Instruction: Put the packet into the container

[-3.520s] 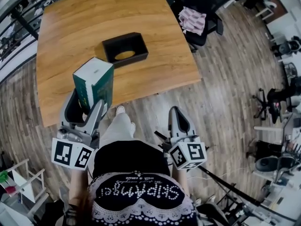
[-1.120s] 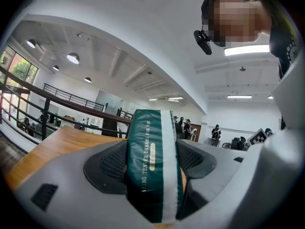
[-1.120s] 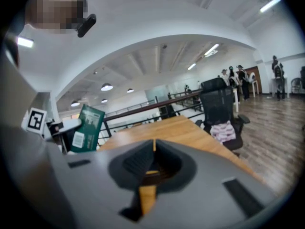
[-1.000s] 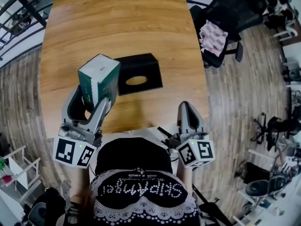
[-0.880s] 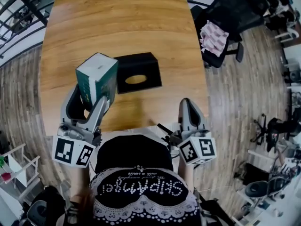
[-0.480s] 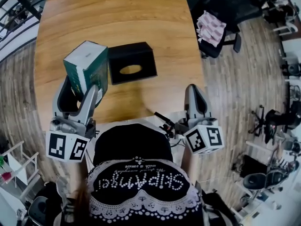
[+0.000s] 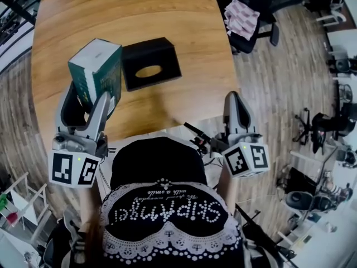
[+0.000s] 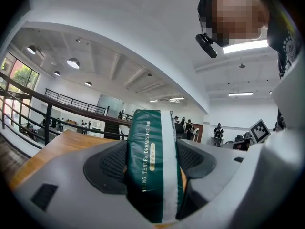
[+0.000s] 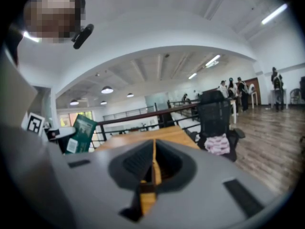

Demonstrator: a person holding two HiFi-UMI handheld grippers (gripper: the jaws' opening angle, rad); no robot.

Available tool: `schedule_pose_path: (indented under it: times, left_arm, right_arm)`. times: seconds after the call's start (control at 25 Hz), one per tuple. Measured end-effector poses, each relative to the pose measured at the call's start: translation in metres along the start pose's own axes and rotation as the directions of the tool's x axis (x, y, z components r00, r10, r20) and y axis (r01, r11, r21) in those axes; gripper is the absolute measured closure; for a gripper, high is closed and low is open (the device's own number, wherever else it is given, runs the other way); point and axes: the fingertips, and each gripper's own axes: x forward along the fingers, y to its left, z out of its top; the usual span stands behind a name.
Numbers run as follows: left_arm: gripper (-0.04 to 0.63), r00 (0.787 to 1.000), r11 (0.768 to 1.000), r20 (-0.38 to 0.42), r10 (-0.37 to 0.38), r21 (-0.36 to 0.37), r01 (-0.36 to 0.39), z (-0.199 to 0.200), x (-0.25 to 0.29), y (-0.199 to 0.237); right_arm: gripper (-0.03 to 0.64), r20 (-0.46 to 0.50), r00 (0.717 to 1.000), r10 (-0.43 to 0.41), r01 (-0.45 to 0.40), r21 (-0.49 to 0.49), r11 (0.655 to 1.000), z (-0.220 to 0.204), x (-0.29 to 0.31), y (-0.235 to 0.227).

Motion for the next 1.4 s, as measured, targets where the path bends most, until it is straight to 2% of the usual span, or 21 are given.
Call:
schedule_pose_path:
  times: [0.28, 0.64, 1.16, 1.4]
  left_arm:
    - [0.249, 1.0, 1.0, -0.001, 0.012, 0.004, -0.012, -0.004, -0.007, 0.0]
    - [0.249, 1.0, 0.999, -0.013, 0.02, 0.049, -0.019, 0.002, -0.006, 0.005]
    - [0.249, 0.997, 0.992, -0.065, -0.03, 0.118, 0.038, -0.008, 0.028, 0.0]
    - [0.249, 0.993, 0.985, -0.092, -0.081, 0.143, 0.093, -0.007, 0.045, -0.008]
  right_arm:
    - [0.58, 0.001, 1.0, 0.014, -0.014, -0.007, 1.0, 0.002, -0.001, 0.006]
    - [0.58, -0.006, 1.0, 0.005, -0.005, -0.009, 1.0, 0.003, -0.004, 0.008]
    - [0.58, 0.002, 1.0, -0.013, 0.013, 0.03, 0.999, 0.0, -0.001, -0.003]
    - [0.58, 0.014, 0.999, -0.034, 0.033, 0.055, 0.998, 0.0, -0.004, -0.01]
